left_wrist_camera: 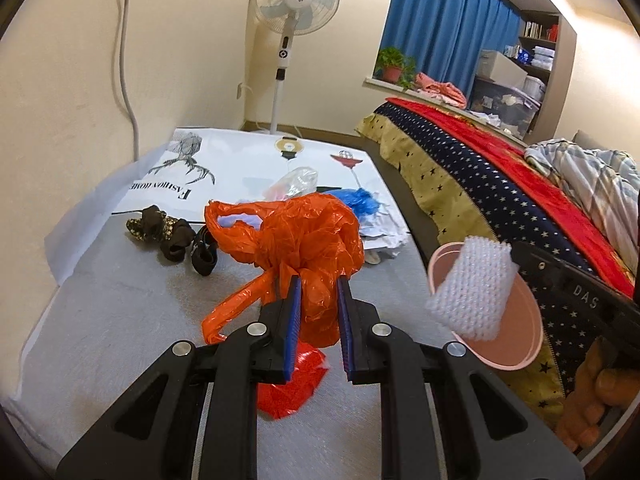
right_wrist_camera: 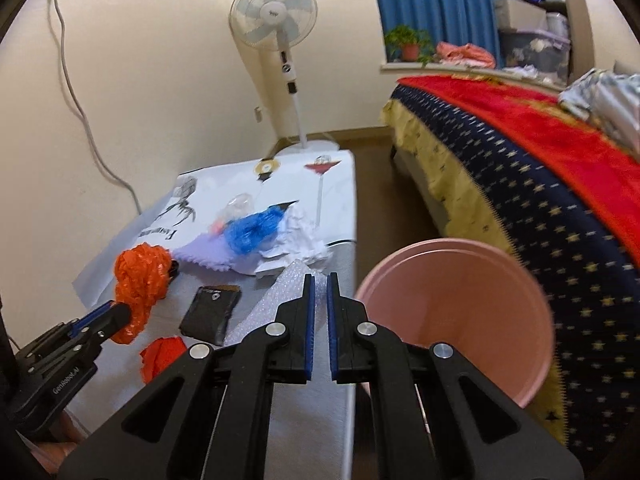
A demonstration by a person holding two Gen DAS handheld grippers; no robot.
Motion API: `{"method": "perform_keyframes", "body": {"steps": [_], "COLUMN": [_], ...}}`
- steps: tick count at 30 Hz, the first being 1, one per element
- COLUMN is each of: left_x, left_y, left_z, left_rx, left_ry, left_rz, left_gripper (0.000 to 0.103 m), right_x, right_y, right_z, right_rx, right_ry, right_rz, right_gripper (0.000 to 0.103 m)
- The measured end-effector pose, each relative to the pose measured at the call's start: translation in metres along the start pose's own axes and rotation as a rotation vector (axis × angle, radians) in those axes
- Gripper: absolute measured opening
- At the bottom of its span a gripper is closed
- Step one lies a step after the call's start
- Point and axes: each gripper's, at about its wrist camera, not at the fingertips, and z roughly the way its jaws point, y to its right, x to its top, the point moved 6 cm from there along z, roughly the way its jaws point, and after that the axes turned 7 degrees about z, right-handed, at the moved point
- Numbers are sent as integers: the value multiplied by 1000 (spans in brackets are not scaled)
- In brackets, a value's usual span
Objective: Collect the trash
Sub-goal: 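Lift the orange bag with the left tool while the right tool lifts the foam net, then carry the orange bag over the pink bin with the left tool while the right tool carries the net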
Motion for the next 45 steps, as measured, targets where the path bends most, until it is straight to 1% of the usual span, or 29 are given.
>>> {"method": "perform_keyframes", "body": {"steps": [6, 11, 15, 19, 24, 30, 33, 36, 38, 40, 45], "left_x": [3, 7, 4, 2, 12, 30, 37, 41, 44, 48, 55], "left_y": [19, 38, 45, 44, 50, 66, 76, 84, 94, 106, 125], "left_z": [-17, -26, -23, -22, -34, -45, -47, -42, -38, -30, -2], "left_rx": [-26, -51, -66, -78, -77, -82, -91, -135, -154, -178, -234], "left_ry": [28, 55, 39, 36, 62, 66, 82, 82, 92, 99, 85], "left_rz": [22, 48, 61, 44, 64, 97, 132, 105, 128, 157, 177], "left_gripper": [17, 16, 11, 10, 9, 8, 8, 8, 8, 8, 8], "right_x": [12, 18, 25, 31, 45, 68, 76, 82, 83, 84, 84], "right_y": [16, 30, 43, 47, 54, 67, 75, 83, 89, 94, 112], "right_z": [-35, -59, -73, -86, -99, -113, -116, -113, -108, -100, -81], "right_rx": [-54, -89, -105, -107, -127, -145, -161, -187, -201, -219, -274], "right_ry": [54, 77, 86, 92, 112, 157, 173, 183, 182, 179, 175], "right_rz": [-5, -6, 9, 4, -6, -29, -38, -57, -53, -49, -31], "right_gripper": [6, 6, 6, 6, 6, 6, 6, 6, 6, 6, 6]}}
